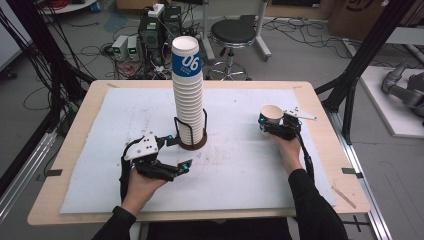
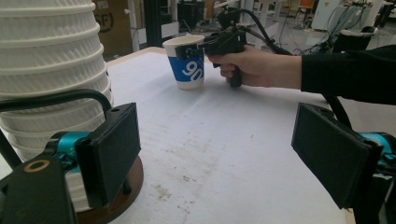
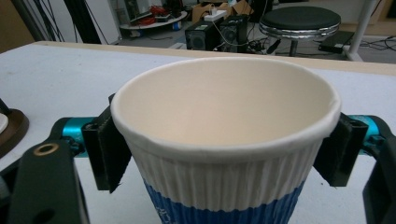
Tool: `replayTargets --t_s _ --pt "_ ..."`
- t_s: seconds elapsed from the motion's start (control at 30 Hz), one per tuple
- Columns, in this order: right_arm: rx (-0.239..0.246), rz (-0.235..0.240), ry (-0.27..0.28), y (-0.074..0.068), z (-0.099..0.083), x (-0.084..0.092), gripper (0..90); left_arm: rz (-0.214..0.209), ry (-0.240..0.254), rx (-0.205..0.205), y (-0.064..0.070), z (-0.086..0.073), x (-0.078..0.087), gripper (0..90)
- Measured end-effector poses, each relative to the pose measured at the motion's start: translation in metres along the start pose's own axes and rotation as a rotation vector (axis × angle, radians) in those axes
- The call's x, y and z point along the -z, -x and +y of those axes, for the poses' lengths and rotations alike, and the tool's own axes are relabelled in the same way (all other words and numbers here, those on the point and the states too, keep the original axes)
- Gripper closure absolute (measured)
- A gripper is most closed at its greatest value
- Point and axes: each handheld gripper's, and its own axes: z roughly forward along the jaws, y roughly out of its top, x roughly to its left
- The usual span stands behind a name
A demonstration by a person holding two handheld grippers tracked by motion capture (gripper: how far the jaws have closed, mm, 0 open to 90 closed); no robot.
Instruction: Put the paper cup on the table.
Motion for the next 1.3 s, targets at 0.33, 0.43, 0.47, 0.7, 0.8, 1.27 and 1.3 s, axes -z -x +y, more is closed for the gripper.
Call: replayTargets --t_s 0.33,0.43,0.47,0.7,0.8,1.27,1.3 --pt "0.006 -0.015 -0.024 -0.0022 0.001 0.002 18.3 -0.005 0.0 -0.003 -0.0001 0.0014 -0.0022 15.5" --pt "0.01 -0.02 -0.039 -0.0041 0.0012 0.0032 18.0 -0.006 0.0 -0.008 0.0003 0.002 -0.003 15.5" --pt "0.014 -0.025 -0.037 -0.0042 0.0008 0.004 18.0 -0.005 0.0 -0.008 0.0002 0.0022 -0.0032 15.5" --pt "0.036 -0.043 -0.043 -0.0055 -0.0014 0.0084 18.0 -0.012 0.004 -0.011 0.0007 0.0035 -0.0047 15.5" --pt "0.041 -0.049 -0.044 -0.0055 -0.0019 0.009 17.6 -0.015 0.002 -0.015 0.0003 0.0039 -0.0052 15.5" --pt "0.032 -0.036 -0.075 -0.0046 -0.0025 0.0092 14.3 -0.021 0.003 -0.012 0.0007 0.0042 -0.0066 15.5" --pt "0.027 -0.036 -0.077 -0.0047 -0.0025 0.0094 13.9 -0.022 0.003 -0.012 0.0007 0.0042 -0.0068 15.5"
